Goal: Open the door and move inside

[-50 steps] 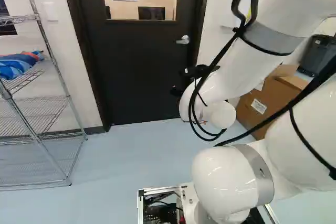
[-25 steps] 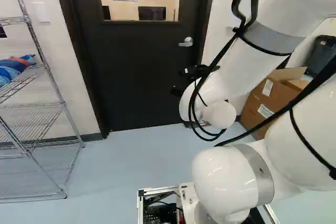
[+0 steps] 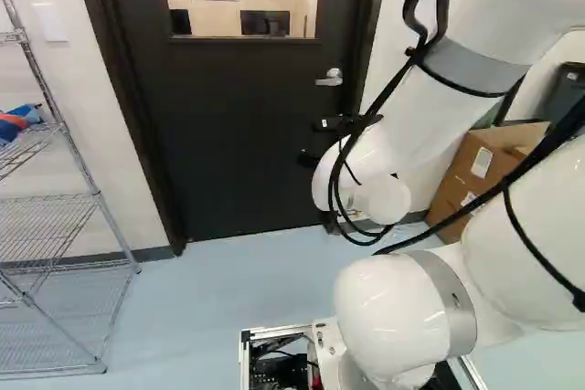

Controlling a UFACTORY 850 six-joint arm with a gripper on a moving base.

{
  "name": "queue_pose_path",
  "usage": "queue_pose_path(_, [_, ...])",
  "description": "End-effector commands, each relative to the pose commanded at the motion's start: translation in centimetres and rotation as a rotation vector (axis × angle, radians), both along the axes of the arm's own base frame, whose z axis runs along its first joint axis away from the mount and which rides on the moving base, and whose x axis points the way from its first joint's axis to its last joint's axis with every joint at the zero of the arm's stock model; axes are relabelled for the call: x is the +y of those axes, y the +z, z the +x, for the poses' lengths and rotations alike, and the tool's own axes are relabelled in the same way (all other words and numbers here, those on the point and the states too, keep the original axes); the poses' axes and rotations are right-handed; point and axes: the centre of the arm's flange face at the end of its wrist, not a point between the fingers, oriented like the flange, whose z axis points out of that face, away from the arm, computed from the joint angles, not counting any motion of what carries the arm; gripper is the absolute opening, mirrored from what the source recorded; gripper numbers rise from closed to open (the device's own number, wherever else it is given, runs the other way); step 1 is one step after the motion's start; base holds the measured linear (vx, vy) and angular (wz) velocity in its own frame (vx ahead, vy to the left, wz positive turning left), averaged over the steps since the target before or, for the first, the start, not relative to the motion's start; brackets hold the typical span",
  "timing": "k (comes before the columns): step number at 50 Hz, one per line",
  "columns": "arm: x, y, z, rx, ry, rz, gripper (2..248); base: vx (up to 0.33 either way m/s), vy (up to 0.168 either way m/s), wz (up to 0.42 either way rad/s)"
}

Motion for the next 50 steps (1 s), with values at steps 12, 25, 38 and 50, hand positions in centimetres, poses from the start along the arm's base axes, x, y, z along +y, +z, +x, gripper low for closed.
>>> queue_pose_path(12, [0.0, 0.0, 0.0, 0.0, 0.0, 0.0, 247, 0.207, -0.002, -0.015])
queue_pose_path(25, [0.0, 0.0, 0.0, 0.0, 0.0, 0.0, 247, 0.196, -0.003, -0.022])
queue_pose_path(38, [0.0, 0.0, 0.0, 0.0, 0.0, 0.0, 247, 0.151, -0.003, -0.025])
queue_pose_path(50, [0.0, 0.0, 0.0, 0.0, 0.0, 0.0, 247, 0.0, 0.0, 0.001])
